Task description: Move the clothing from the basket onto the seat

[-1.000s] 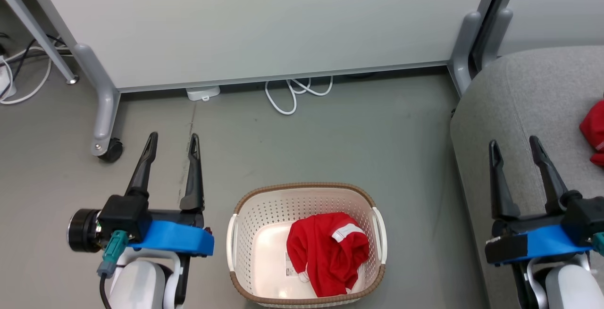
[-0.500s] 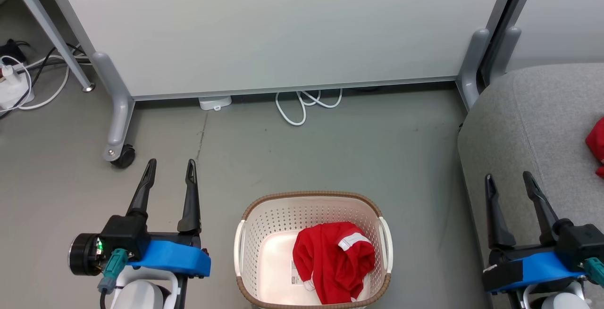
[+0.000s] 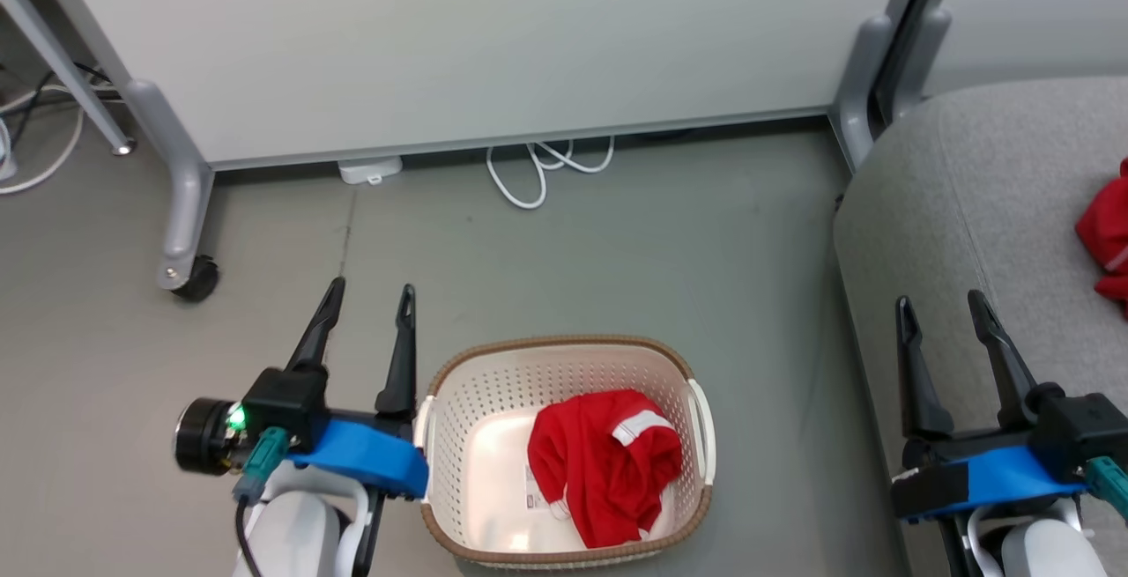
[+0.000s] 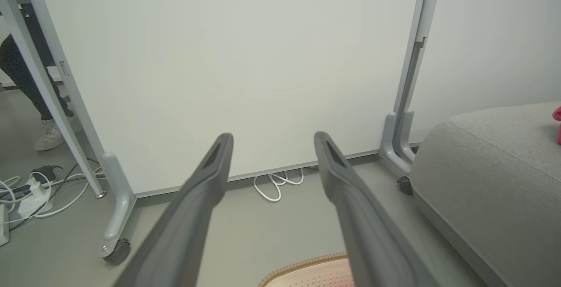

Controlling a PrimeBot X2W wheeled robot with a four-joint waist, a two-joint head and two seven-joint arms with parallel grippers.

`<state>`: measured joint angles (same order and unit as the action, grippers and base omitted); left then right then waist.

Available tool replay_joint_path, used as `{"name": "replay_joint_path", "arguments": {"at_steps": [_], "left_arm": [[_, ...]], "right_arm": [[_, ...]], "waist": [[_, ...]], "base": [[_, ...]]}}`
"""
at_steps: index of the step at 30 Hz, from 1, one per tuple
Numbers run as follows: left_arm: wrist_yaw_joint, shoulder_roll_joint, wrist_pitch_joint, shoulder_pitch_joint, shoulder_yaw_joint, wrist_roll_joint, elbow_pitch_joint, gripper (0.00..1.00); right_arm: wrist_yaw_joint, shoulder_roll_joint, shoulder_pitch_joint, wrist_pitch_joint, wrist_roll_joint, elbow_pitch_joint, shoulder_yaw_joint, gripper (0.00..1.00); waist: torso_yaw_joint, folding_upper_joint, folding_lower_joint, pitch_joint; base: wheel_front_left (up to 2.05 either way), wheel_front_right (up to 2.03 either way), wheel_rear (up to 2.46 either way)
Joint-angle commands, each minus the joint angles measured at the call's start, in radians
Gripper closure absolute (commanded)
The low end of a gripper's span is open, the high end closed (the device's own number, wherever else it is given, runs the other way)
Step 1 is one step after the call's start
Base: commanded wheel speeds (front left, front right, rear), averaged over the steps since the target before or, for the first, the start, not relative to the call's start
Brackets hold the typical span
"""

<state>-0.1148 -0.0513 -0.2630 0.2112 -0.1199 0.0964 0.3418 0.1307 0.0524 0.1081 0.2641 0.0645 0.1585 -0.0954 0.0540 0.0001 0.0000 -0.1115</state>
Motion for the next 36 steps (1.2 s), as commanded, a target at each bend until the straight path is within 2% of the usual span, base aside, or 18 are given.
{"name": "replay_joint_path", "arguments": {"at_steps": [1,4,10,15,25,29,36], "left_arm": [[-0.007,0.001,-0.003,0.047,-0.023,-0.002,0.029,0.0],[-0.01,0.001,-0.003,0.091,-0.045,-0.003,0.056,0.0],[-0.017,-0.012,-0.003,0.226,-0.124,-0.018,0.149,0.0],[-0.015,-0.044,-0.003,0.341,-0.235,0.008,0.263,0.0],[-0.016,-0.109,0.015,0.576,-0.492,0.173,0.591,0.0],[-0.016,-0.123,0.067,0.64,-0.559,0.238,0.687,0.0],[-0.016,-0.141,0.146,0.726,-0.632,0.346,0.769,0.0]], "right_arm": [[0.0,-0.002,0.025,0.001,0.002,-0.009,0.002,0.0],[0.0,-0.002,0.047,0.001,0.002,-0.016,0.008,0.0],[0.0,-0.002,0.146,0.001,0.006,-0.031,0.017,0.0],[0.0,-0.003,0.234,0.001,0.022,-0.049,0.028,0.0],[0.0,-0.003,0.362,0.001,0.061,-0.083,0.065,0.0],[0.0,-0.003,0.391,0.001,0.065,-0.093,0.073,0.0],[0.0,-0.003,0.43,0.001,0.069,-0.113,0.079,0.0]], "waist": [[-0.038,-0.0001,0.0,-0.043],[-0.062,-0.0001,0.0,-0.078],[-0.145,-0.0001,0.0,-0.225],[-0.202,-0.0001,0.0,-0.344],[-0.287,-0.0001,0.0,-0.566],[-0.304,-0.0001,0.0,-0.631],[-0.318,-0.0001,0.0,-0.726]], "base": [[0.0,0.0,0.0],[0.0,0.0,0.0],[0.0,0.0,0.0],[0.0,0.0,0.0],[0.0,0.0,0.0],[0.0,0.0,0.0],[0.0,0.0,0.0]]}}
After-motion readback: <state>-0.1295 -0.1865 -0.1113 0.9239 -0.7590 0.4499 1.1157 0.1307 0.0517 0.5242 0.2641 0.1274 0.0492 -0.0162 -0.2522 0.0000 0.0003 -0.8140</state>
